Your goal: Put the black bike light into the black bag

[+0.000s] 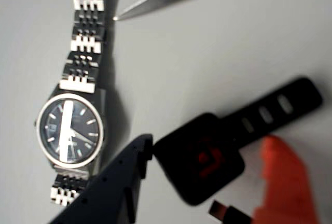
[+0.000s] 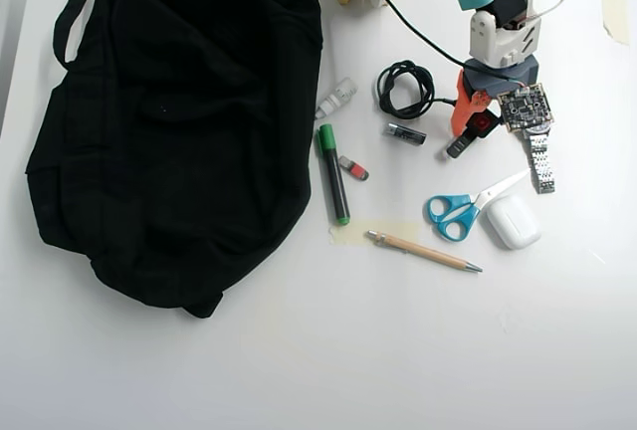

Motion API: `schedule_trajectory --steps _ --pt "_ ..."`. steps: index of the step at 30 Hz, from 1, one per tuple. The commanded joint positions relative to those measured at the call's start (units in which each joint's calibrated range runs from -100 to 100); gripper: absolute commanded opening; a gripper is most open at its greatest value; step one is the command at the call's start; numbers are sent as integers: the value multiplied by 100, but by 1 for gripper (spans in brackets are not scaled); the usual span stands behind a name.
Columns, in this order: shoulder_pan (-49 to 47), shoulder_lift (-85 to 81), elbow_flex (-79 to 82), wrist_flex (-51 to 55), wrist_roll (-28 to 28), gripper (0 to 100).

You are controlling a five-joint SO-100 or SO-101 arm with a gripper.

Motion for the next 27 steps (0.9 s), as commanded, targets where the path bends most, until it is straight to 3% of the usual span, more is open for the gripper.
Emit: schedule_trajectory --steps 1,9,16,27 --pt "30 -42 -207 -60 -11 21" --pt "105 -42 -189 -60 -11 16" --pt "195 -125 -198 -60 10 3" --pt "270 -167 -261 -51 36 2"
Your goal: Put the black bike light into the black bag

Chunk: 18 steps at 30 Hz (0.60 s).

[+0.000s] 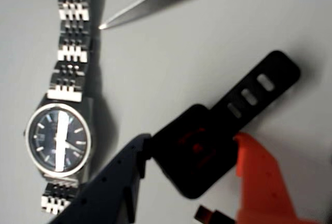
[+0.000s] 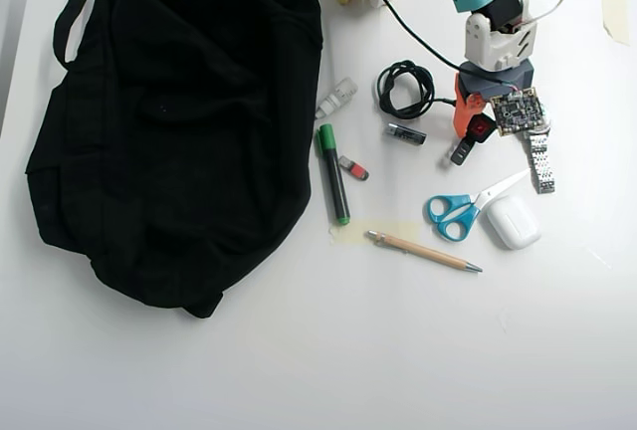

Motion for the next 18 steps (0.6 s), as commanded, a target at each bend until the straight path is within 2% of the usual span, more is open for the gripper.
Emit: schedule_trajectory --steps 1,10,18 --pt "108 -175 -270 -51 42 2" --pt "175 -690 -504 242 267 2" --pt "490 -806 -1716 2076 503 2"
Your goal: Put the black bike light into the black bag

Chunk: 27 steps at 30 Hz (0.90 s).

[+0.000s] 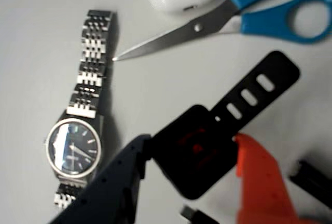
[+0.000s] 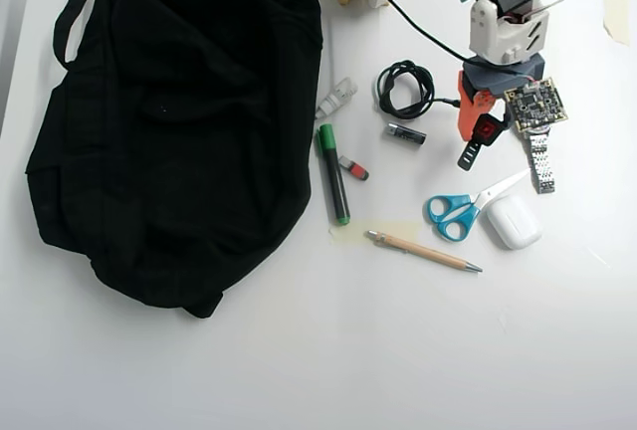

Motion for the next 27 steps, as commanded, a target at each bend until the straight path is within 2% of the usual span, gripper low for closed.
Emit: schedule_trajectory --steps 1,10,18,27 --pt "308 -380 -851 927 267 2" --pt "1347 -1260 -1040 1384 1127 2" --pt "2566 -1799 -1040 1892 1615 2" --pt "3748 -1758 -1004 1884 2119 2"
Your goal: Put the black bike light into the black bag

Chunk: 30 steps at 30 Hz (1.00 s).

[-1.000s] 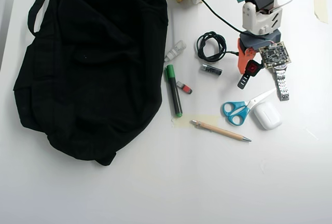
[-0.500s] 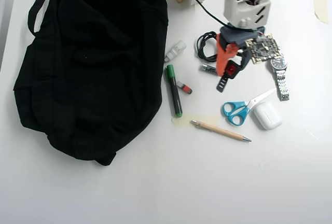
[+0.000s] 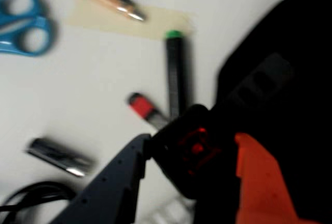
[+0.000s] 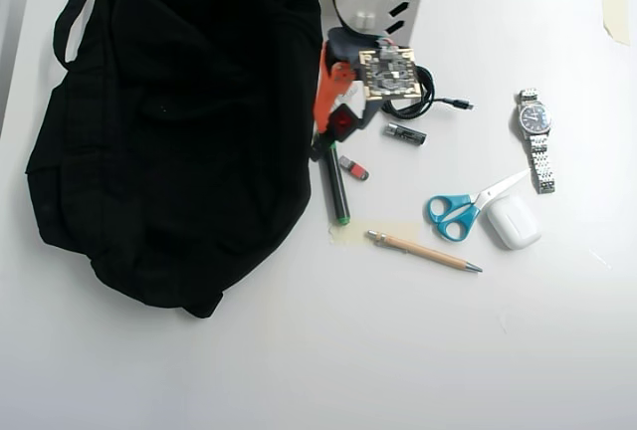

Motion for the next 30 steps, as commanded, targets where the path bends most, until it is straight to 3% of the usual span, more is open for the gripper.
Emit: schedule_trajectory --steps 1,8,17,22,23,25,27,30 --pt "610 -165 -295 -25 233 2" --pt "1552 9 -178 -654 500 2" --pt "2472 1379 -196 -2463 154 2" --pt "2569 1744 55 -2523 -140 2" --pt "2569 1735 91 -2489 -134 4" --pt "2577 1752 82 -2067 -129 30" --pt "2577 1669 82 -1757 -129 44" --pt "2532 1354 1 -1266 -71 46"
